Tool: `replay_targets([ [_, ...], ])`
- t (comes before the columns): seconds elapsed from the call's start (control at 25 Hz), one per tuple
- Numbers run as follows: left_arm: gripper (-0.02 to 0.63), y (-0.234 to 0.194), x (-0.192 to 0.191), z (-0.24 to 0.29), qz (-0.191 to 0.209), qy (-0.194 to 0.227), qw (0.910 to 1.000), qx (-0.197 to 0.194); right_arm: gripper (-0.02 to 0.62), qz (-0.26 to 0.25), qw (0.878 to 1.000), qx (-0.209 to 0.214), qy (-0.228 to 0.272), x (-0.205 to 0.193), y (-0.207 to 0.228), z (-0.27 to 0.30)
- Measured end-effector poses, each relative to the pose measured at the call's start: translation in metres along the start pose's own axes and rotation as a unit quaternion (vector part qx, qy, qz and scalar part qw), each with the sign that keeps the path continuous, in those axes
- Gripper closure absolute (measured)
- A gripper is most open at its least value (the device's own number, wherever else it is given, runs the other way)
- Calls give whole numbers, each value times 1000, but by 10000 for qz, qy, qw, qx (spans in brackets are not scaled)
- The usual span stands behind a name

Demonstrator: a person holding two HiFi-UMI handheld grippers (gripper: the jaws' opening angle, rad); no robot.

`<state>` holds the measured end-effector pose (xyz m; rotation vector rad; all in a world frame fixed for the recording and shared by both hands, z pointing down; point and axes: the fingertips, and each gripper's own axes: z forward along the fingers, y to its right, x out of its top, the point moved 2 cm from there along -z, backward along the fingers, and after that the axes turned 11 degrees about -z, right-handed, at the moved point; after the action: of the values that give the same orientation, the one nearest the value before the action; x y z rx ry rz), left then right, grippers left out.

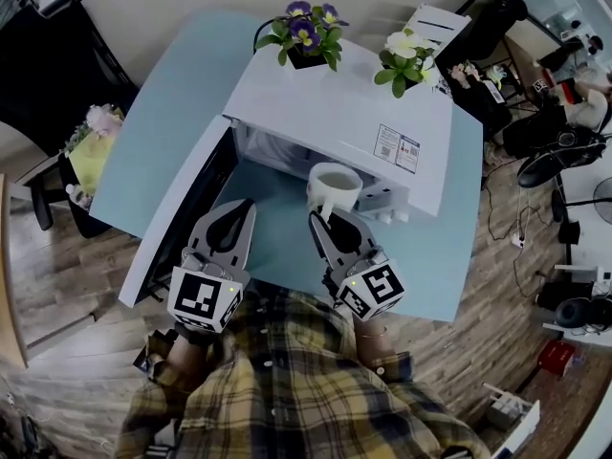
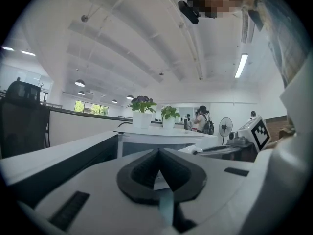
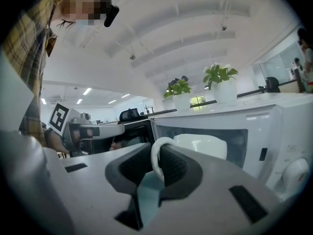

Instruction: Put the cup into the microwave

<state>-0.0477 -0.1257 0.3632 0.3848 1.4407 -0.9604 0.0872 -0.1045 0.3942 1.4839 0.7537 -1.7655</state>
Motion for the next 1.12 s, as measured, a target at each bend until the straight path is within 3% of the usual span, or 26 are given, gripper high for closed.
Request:
replay_targets([
  [1.12,615,-10,-51,-9,-358,-652,9969,-257,534,-660,9977,-69,150,-33,14,77],
])
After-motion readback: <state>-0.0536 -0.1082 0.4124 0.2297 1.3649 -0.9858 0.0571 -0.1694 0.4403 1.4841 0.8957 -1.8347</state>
